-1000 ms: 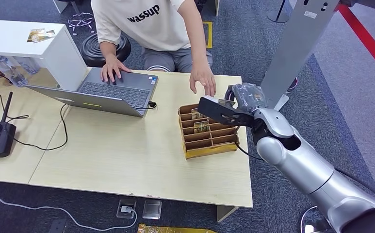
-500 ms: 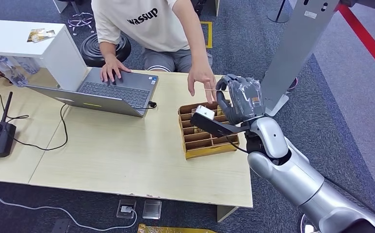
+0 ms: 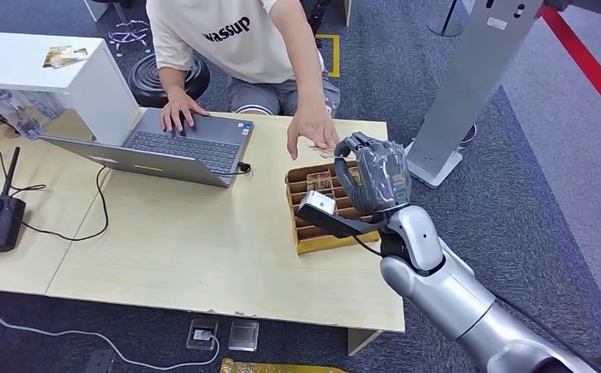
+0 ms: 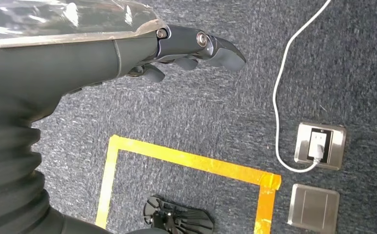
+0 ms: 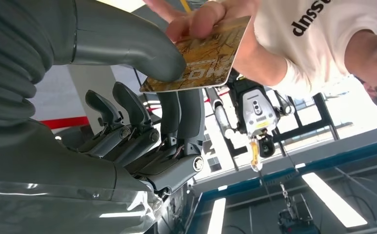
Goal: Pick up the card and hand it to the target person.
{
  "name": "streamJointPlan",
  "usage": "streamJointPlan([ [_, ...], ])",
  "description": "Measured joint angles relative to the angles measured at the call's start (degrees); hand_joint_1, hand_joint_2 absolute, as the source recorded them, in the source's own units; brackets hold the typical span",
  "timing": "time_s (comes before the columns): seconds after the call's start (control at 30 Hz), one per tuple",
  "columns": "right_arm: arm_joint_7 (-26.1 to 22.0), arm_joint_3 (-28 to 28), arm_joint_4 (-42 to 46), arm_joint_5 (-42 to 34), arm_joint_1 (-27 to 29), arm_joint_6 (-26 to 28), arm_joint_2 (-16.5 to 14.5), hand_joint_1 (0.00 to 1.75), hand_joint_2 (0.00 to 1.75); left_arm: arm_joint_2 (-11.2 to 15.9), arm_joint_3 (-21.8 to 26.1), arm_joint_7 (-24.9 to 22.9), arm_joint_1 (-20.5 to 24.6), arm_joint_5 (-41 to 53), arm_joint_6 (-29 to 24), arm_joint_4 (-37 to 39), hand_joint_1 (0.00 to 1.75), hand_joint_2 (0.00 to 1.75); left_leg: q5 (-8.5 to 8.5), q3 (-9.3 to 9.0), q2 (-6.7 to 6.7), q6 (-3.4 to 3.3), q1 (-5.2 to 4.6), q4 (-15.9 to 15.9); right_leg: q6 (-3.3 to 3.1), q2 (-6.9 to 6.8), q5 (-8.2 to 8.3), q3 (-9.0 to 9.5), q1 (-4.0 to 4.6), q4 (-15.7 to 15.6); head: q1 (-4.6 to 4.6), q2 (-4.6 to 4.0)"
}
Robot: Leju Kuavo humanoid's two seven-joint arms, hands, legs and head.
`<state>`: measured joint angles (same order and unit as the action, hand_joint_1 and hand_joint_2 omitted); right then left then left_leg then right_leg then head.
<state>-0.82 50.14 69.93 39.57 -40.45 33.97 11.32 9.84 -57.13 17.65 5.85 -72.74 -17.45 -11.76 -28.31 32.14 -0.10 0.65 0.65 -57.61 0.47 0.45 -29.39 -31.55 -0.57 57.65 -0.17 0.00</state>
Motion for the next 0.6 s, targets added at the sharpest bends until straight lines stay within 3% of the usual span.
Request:
streamJointPlan([
  [0.1,-0.05,0.08,-0.98,0.02,0.09,-0.05,-0.53,1.57,1.75,0.00,0.00,0.21,-0.01,0.00,0.30,0.00,0.00,1.75,0.00,0.00,0.00,0.00,0.00,0.00,0.00,0.00,0.00,0.00,0.00,0.00,0.06,0.00],
  [0.23,-0.09,0.22,-1.78,-0.79,0.10,-0.16,-0.95,0.00,1.75,0.00,0.00,0.49,-0.02,0.00,0.42,0.00,0.00,1.75,0.00,0.00,0.00,0.00,0.00,0.00,0.00,0.00,0.00,0.00,0.00,0.00,0.05,0.00],
  [0.3,-0.18,0.28,-2.12,-1.47,0.10,-0.18,-1.11,0.00,1.75,0.00,0.00,0.53,-0.02,-0.01,0.39,0.00,0.00,1.75,0.00,0.00,0.00,0.00,0.00,0.00,0.00,0.00,0.00,0.00,0.00,0.00,0.02,0.00],
  [0.43,-0.22,0.31,-2.66,-3.02,0.10,-0.02,-1.35,0.00,1.75,0.00,0.00,0.63,-0.03,-0.34,-0.16,0.00,0.00,0.00,0.00,0.00,0.00,0.00,0.00,0.00,0.00,0.00,0.00,0.00,0.00,0.00,-0.04,0.00],
  [0.6,-3.42,-0.01,-2.75,-14.24,0.32,-1.63,-1.45,0.00,1.75,0.00,0.00,0.41,-0.04,-1.01,-1.46,0.00,0.00,0.00,0.00,0.00,0.00,0.00,0.00,0.00,0.00,0.00,0.00,0.00,0.00,0.00,-0.03,0.00],
])
